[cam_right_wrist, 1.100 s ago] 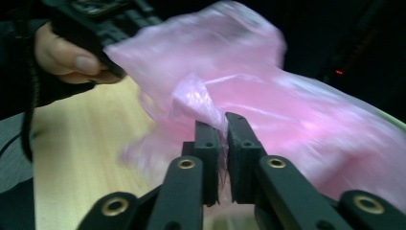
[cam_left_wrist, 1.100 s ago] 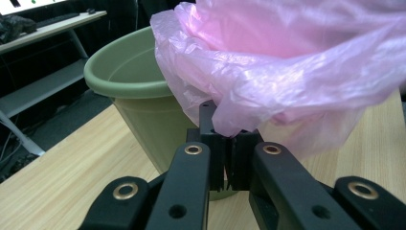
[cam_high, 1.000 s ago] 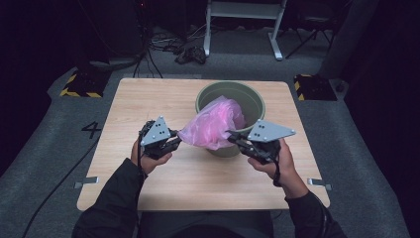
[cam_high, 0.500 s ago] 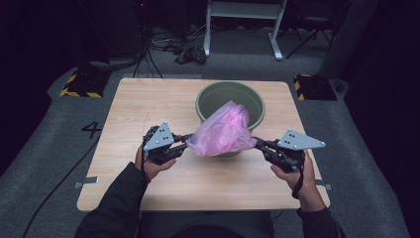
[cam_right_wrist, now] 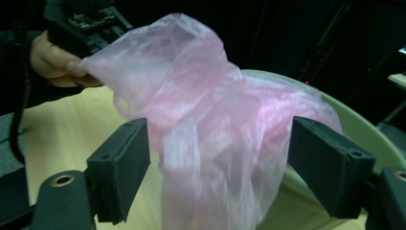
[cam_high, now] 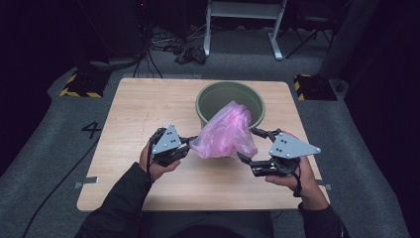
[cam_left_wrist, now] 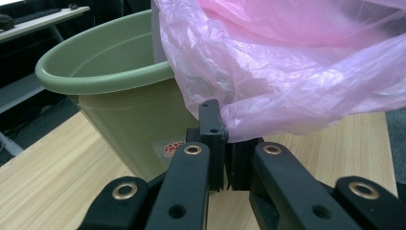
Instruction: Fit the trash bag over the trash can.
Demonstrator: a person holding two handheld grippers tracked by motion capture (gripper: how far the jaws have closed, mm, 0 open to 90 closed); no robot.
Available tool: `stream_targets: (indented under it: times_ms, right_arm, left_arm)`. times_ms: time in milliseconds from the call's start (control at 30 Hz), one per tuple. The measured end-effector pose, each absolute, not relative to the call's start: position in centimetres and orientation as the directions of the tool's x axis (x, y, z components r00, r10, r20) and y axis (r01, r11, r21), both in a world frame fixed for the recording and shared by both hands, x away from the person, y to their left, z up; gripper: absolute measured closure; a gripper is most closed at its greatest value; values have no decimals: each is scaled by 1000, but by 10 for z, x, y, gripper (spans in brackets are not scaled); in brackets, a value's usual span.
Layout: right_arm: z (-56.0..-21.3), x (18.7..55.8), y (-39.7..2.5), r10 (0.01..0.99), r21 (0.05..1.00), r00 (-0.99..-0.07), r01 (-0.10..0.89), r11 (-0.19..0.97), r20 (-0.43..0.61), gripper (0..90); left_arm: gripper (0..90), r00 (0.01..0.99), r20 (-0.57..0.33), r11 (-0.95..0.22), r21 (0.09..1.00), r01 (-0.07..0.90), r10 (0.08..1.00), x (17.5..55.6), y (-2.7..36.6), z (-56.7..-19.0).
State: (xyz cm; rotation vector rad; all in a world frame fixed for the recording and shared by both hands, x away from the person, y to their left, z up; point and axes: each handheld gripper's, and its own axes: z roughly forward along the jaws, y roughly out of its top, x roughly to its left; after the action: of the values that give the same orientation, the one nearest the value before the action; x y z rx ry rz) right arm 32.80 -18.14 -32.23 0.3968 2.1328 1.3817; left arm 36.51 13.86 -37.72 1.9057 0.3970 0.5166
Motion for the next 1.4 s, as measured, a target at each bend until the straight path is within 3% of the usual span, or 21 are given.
stream_targets:
  times_ms: [100,200,300,467,733,800,833,867,967,1067,1400]
  right_arm:
    - [-324,335,-173,538,870,-776,-29,493,-331,491]
    - [-331,344,-178,569,868,-764,24,496,-304,774]
    - [-335,351,-189,619,887,-737,59,458,-271,859]
    - [-339,360,-212,706,917,-672,103,386,-222,875]
    - [-350,375,-234,779,935,-607,165,313,-154,872]
    - [-352,376,-236,778,938,-611,165,303,-144,869]
    - [-352,377,-236,774,940,-618,165,298,-137,855]
    - [-353,377,-236,767,941,-627,159,299,-138,792]
    - [-352,370,-230,712,932,-665,67,356,-224,466]
    - [-349,358,-222,643,928,-717,-15,373,-270,281]
    - [-335,335,-196,459,877,-796,-180,445,-396,223]
  left_arm:
    - [871,850,165,-367,930,35,500,366,138,-379]
    - [870,848,162,-365,930,40,505,366,139,-381]
    - [868,847,156,-366,929,48,508,368,142,-382]
    - [867,842,170,-388,920,50,512,369,143,-386]
    - [858,846,166,-390,919,53,507,371,139,-389]
    - [762,837,156,-370,927,59,524,372,141,-387]
    - [764,843,148,-361,931,58,517,372,144,-386]
    - [774,842,139,-345,937,58,521,371,145,-385]
    - [848,840,152,-353,934,50,521,369,148,-382]
    - [871,840,159,-362,931,47,519,369,146,-381]
    - [880,836,145,-359,931,65,529,372,143,-380]
